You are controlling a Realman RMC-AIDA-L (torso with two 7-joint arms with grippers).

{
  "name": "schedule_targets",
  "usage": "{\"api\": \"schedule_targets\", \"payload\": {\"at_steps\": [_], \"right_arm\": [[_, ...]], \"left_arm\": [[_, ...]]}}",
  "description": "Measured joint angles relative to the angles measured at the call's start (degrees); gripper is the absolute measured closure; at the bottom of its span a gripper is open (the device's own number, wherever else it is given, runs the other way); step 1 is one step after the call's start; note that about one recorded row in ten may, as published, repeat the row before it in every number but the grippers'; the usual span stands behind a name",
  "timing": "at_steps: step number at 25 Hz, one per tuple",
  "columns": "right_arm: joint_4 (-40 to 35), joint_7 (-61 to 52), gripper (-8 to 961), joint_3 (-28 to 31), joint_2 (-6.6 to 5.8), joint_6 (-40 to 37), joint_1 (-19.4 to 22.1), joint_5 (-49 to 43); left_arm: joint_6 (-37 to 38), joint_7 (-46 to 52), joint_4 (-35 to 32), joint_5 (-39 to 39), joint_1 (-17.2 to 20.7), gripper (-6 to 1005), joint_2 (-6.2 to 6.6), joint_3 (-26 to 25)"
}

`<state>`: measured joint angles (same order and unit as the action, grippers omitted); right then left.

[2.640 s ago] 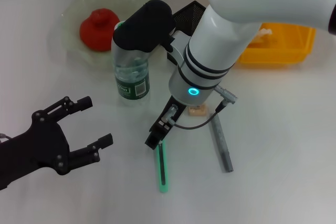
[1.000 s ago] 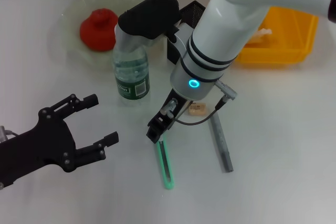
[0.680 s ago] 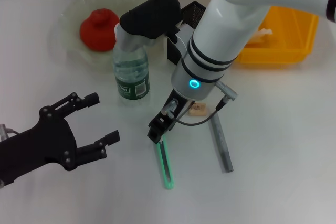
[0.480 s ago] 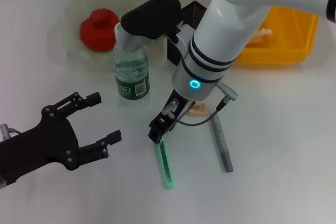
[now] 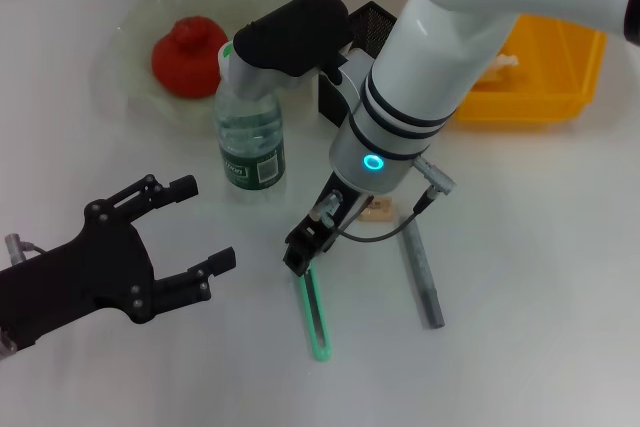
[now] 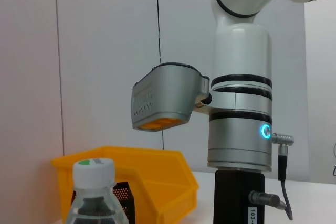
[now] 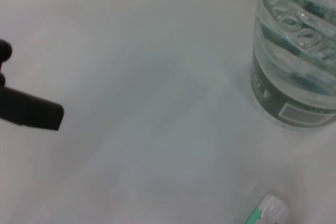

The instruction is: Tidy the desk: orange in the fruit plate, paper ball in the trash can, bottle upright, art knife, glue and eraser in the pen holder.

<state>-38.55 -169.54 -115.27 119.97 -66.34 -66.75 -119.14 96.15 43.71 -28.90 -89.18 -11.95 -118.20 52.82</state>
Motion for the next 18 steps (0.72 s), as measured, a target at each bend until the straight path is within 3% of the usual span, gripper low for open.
{"api": "schedule_targets", "payload": {"at_steps": [7,15,18], "right_arm": [[1.0,0.0,528,0.0,0.0,0.0,-0.5,0.1],[1.1,0.0,712,1.2,0.0,-0.5,-0.1,0.2],[1.0,0.0,707,3.3,0.0,-1.0,0.4,0.4]], "left_arm": [[0.0,0.0,0.0,0.0,-0.1,157,-0.09,0.0],[0.0,0.0,0.0,0.0,0.1,157,-0.05,-0.3],[0.0,0.0,0.0,0.0,0.4,157,0.02,-0.4]]}}
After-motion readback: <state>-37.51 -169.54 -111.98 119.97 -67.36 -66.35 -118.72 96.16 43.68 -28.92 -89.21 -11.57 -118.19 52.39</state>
